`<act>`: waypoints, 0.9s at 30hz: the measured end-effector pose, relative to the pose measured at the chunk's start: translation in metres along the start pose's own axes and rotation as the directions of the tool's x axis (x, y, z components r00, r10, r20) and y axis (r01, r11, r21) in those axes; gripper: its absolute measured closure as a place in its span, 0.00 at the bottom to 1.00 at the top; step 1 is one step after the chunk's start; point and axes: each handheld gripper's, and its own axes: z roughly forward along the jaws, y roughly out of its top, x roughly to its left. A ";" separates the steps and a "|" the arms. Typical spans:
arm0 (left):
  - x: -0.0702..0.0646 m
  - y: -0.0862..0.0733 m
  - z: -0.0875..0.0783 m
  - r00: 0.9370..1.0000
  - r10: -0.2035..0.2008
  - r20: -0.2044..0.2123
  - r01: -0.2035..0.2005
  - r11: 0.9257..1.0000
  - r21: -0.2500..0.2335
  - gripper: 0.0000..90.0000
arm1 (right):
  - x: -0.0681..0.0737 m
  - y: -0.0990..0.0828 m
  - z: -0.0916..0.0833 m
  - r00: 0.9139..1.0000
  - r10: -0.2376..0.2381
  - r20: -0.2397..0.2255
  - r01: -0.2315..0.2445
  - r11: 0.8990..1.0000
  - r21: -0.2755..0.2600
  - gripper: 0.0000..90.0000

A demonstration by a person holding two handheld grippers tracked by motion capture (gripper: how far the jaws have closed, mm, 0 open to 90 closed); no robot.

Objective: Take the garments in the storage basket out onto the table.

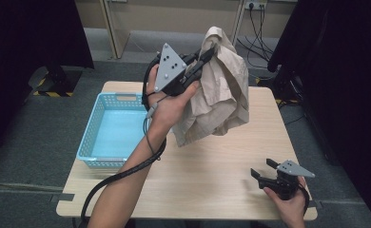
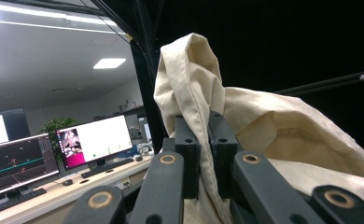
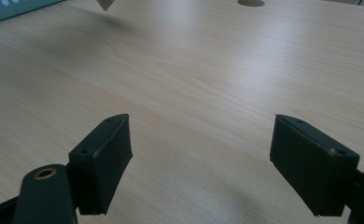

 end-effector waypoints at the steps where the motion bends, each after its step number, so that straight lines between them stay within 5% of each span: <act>1: -0.001 -0.001 0.000 1.000 0.001 0.002 -0.001 1.000 0.005 0.94 | 0.000 0.000 0.000 1.000 -0.001 0.000 0.001 1.000 0.000 0.24; 27: -0.026 -0.041 0.018 0.998 -0.011 0.063 0.004 0.994 0.113 0.94 | 0.000 0.000 0.000 1.000 -0.001 -0.002 0.001 1.000 -0.002 0.24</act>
